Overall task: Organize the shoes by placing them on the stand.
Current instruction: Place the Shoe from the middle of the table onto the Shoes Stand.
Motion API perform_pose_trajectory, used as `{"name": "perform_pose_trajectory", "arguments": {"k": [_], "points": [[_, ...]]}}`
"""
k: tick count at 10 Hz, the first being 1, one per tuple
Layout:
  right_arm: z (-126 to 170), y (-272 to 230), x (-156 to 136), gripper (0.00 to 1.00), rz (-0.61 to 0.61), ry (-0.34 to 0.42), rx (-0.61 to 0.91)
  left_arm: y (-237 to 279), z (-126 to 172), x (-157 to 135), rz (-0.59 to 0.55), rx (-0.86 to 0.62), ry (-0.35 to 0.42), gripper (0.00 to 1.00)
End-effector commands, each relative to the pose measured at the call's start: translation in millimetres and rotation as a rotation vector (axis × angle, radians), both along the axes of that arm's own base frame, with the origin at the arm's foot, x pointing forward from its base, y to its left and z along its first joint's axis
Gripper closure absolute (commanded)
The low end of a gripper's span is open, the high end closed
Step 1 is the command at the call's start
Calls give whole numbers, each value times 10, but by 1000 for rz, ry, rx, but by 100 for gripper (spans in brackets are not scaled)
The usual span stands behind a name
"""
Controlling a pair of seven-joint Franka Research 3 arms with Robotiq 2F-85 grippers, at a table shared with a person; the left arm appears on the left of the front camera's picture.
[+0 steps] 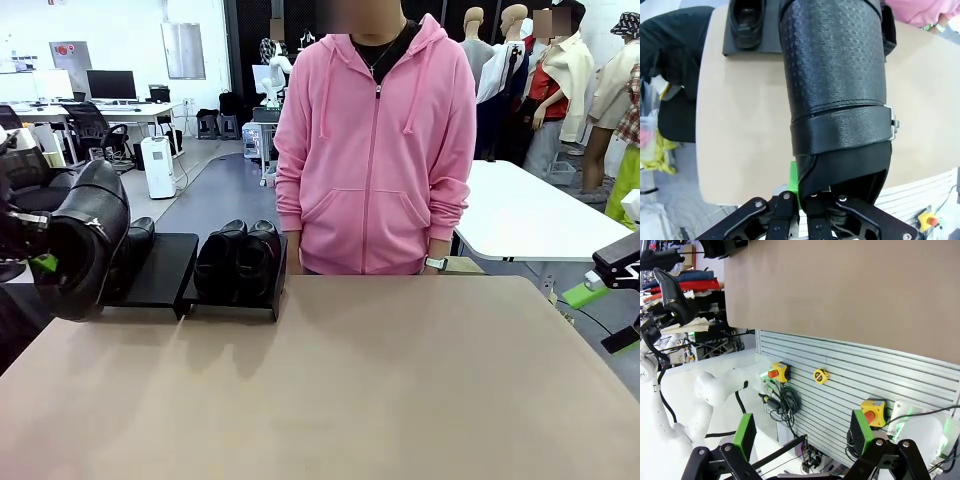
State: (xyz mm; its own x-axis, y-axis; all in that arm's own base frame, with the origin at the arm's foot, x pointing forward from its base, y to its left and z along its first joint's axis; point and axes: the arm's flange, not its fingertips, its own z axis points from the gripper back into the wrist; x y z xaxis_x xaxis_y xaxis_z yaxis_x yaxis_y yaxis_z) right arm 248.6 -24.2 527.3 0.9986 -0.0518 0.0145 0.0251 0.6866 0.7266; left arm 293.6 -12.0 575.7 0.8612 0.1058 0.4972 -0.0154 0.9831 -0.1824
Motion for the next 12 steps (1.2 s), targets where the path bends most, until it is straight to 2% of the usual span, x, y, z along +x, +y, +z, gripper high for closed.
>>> {"name": "perform_pose_trajectory", "arguments": {"k": [1, 2, 3, 4, 5, 6, 9, 11, 12], "points": [[25, -2, 8, 0, 17, -21, 28, 98, -9, 358, -28, 20, 58, 100], [25, -2, 8, 0, 17, -21, 28, 143, 10, 770, -112, 12, 51, 100], [25, -2, 8, 0, 17, -21, 28, 181, -73, 1232, -233, 70, 63, 100], [25, -2, 8, 0, 17, -21, 28, 277, -277, 1742, -290, 97, 101, 100], [25, -2, 8, 0, 17, -21, 28, 362, -482, 2110, -355, 67, 112, 100], [25, -2, 8, 0, 17, -21, 28, 413, -663, 2388, -302, 87, 94, 100], [25, -2, 8, 0, 17, -21, 28, 303, -783, 2634, -277, 91, 54, 100], [25, -2, 8, 0, 17, -21, 28, 318, -884, 2803, -221, 95, 29, 100], [25, -2, 8, 0, 17, -21, 28, 341, -961, 2885, -223, 97, -9, 100]]}}
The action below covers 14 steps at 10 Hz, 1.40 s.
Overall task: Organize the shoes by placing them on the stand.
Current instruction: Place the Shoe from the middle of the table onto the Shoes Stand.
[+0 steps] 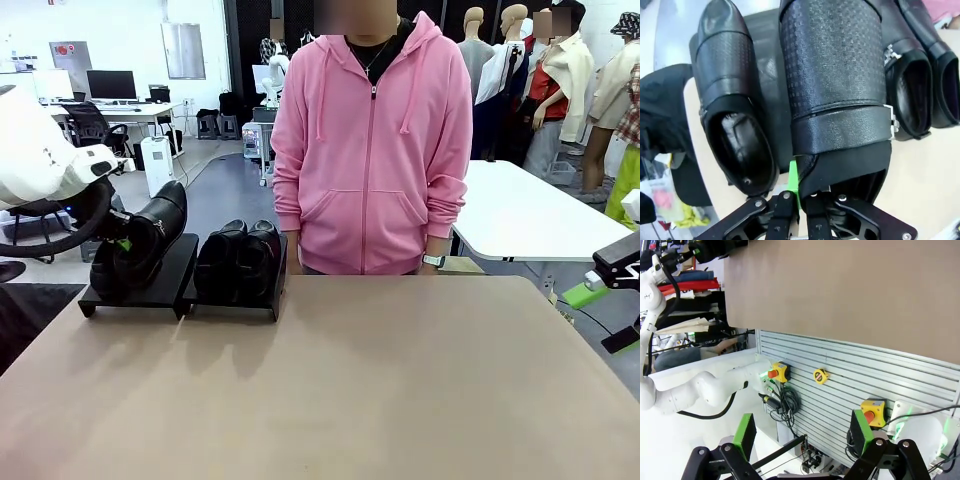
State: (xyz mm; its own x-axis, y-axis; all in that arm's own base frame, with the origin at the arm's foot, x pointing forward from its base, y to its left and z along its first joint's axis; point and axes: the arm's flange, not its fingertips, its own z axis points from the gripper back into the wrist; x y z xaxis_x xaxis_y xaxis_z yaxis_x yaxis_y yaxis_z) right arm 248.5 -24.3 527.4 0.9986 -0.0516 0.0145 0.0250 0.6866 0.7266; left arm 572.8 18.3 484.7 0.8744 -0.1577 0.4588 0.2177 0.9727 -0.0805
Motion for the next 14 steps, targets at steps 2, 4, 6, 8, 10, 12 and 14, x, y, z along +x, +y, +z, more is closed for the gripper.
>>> {"name": "perform_pose_trajectory", "arguments": {"k": [2, 4, 6, 8, 10, 12, 14], "points": [[25, -1, 10, 0, 17, -21, 28, 56, -185, 194, 13, -27, -115, 100], [25, -1, 10, 0, 17, -21, 28, 65, -252, 230, 25, -46, -97, 100], [25, -1, 10, 0, 17, -21, 28, 64, -281, 249, 30, -60, -85, 100], [25, -1, 10, 0, 17, -21, 28, 61, -333, 276, 55, -57, -59, 25], [25, -1, 10, 0, 17, -21, 28, 58, -321, 261, 54, -61, -64, 0], [25, -1, 10, 0, 17, -21, 28, 61, -313, 249, 47, -70, -63, 0], [25, -1, 10, 0, 17, -21, 28, 51, -291, 207, 38, -84, -61, 0]]}}
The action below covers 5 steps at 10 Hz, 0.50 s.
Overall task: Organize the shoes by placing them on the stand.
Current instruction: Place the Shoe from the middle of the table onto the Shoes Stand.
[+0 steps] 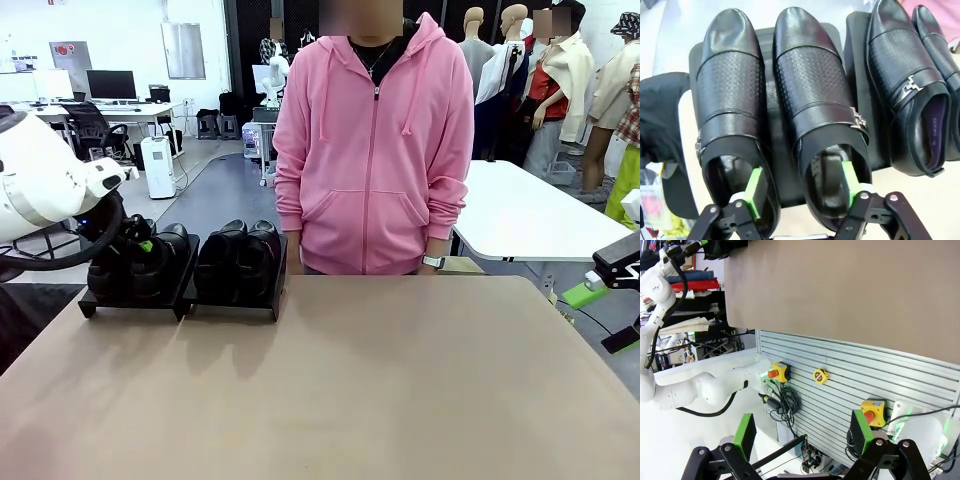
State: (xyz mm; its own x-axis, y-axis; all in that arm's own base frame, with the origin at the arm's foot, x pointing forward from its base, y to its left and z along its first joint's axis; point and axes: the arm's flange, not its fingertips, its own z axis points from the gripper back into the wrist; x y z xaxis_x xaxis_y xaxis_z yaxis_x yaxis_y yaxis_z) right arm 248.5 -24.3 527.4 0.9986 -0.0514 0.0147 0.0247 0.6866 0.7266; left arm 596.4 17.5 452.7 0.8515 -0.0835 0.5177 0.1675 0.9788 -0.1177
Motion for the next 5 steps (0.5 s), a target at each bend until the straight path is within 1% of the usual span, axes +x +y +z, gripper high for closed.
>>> {"name": "perform_pose_trajectory", "arguments": {"k": [1, 2, 3, 4, 5], "points": [[25, 0, 10, 0, 16, -21, 28, 35, 101, -106, -37, -46, -3, 0], [25, 0, 10, 0, 16, -21, 28, 6, 266, -278, -46, -63, 2, 0], [25, 0, 10, 0, 16, -21, 28, -14, 411, -437, -53, -82, 32, 0], [25, 0, 10, 0, 16, -21, 28, -41, 670, -776, -39, -129, 101, 0], [25, 0, 10, 0, 16, -21, 28, -34, 874, -1135, -64, -176, 182, 0]]}}
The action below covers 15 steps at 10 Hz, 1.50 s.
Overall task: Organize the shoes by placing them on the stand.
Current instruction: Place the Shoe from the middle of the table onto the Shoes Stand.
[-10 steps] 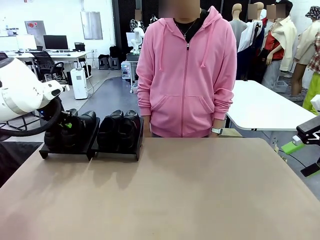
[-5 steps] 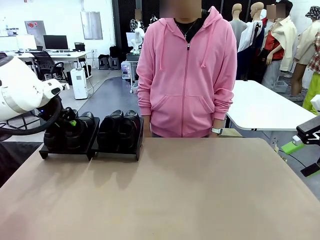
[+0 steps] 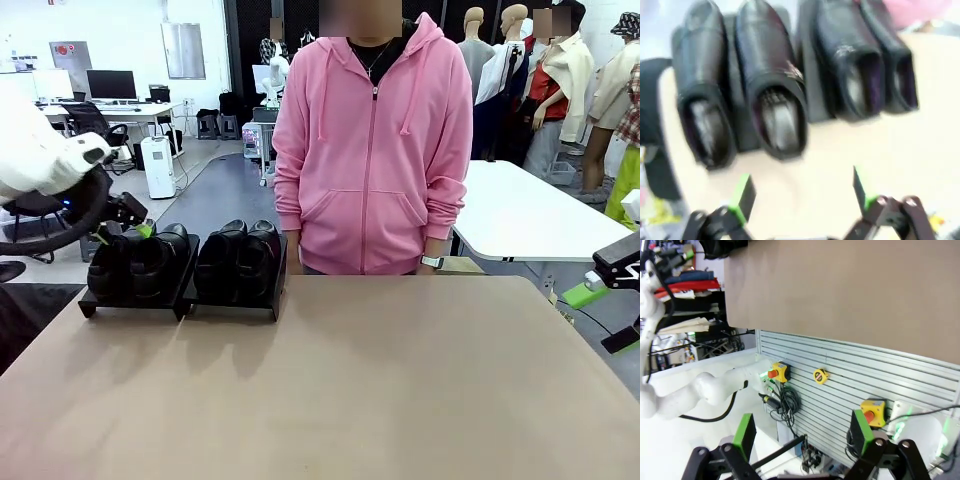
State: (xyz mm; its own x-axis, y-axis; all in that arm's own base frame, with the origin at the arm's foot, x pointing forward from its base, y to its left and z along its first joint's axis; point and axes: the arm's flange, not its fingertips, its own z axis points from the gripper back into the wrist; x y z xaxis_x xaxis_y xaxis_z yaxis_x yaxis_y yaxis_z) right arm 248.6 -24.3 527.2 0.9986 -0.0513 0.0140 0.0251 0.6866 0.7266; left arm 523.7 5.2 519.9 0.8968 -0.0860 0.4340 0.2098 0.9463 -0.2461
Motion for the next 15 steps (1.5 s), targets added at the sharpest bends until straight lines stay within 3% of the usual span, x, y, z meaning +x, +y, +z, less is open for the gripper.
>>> {"name": "perform_pose_trajectory", "arguments": {"k": [1, 3, 4, 5, 6, 7, 8, 15], "points": [[27, 0, 9, 0, 16, -21, 28, 134, 369, -792, -24, -133, 146, 0], [27, 0, 9, 0, 16, -21, 28, 84, 515, -1694, 52, -321, 156, 0], [27, 0, 9, 0, 16, -21, 28, 16, 473, -2008, -55, -381, 122, 0], [27, 0, 9, 0, 16, -21, 28, 40, 403, -2140, -70, -464, 60, 0], [27, 0, 9, 0, 16, -21, 28, 178, 289, -2137, -27, -545, 79, 0], [27, 0, 9, 0, 16, -21, 28, 393, 189, -1984, 139, -607, 103, 0], [27, 0, 9, 0, 16, -21, 28, 80, 470, -2210, -47, -463, 113, 0], [27, 0, 9, 0, 16, -21, 28, 80, 470, -2210, -47, -463, 113, 0]]}}
